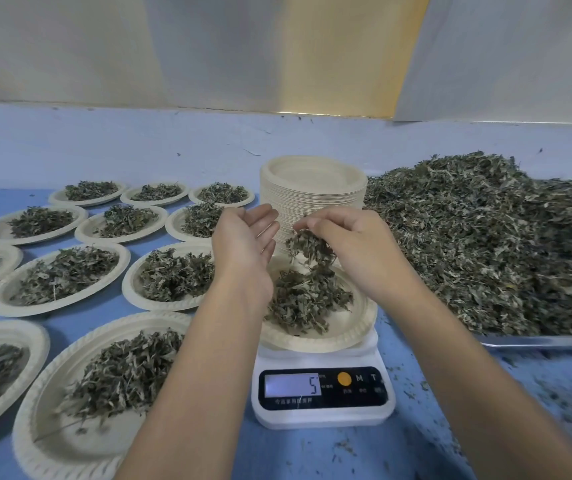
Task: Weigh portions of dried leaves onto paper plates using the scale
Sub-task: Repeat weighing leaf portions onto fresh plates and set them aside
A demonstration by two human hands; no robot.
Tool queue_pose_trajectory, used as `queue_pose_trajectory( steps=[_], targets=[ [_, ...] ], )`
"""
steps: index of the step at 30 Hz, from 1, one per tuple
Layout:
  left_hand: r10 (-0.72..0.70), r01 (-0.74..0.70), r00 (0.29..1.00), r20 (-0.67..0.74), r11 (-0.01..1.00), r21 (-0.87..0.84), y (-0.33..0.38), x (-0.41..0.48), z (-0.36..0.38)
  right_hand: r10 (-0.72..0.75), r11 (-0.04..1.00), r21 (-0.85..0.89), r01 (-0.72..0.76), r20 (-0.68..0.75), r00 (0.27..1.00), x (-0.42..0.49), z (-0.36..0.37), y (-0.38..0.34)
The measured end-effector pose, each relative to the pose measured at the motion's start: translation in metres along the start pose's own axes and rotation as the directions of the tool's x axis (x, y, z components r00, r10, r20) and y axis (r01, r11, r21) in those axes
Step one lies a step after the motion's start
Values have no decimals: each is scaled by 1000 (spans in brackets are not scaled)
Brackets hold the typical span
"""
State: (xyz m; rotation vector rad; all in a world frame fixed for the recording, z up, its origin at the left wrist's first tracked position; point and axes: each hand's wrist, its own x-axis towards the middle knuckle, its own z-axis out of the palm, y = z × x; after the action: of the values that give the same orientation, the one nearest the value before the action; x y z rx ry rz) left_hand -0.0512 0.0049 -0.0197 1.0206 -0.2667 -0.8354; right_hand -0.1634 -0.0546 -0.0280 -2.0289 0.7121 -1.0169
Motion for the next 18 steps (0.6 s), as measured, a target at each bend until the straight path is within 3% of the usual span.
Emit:
queue_pose_trajectory(
  steps=[8, 18],
  targets=[
    [-9, 9, 1000, -15, 1000, -11, -1, 2, -3, 80, 993, -95, -70, 115, 990, -1, 2, 5],
    [-4, 3, 1000, -19, 1000, -17, 0, 1, -2, 79, 997, -2, -79, -71, 994, 1, -1, 8]
  ],
)
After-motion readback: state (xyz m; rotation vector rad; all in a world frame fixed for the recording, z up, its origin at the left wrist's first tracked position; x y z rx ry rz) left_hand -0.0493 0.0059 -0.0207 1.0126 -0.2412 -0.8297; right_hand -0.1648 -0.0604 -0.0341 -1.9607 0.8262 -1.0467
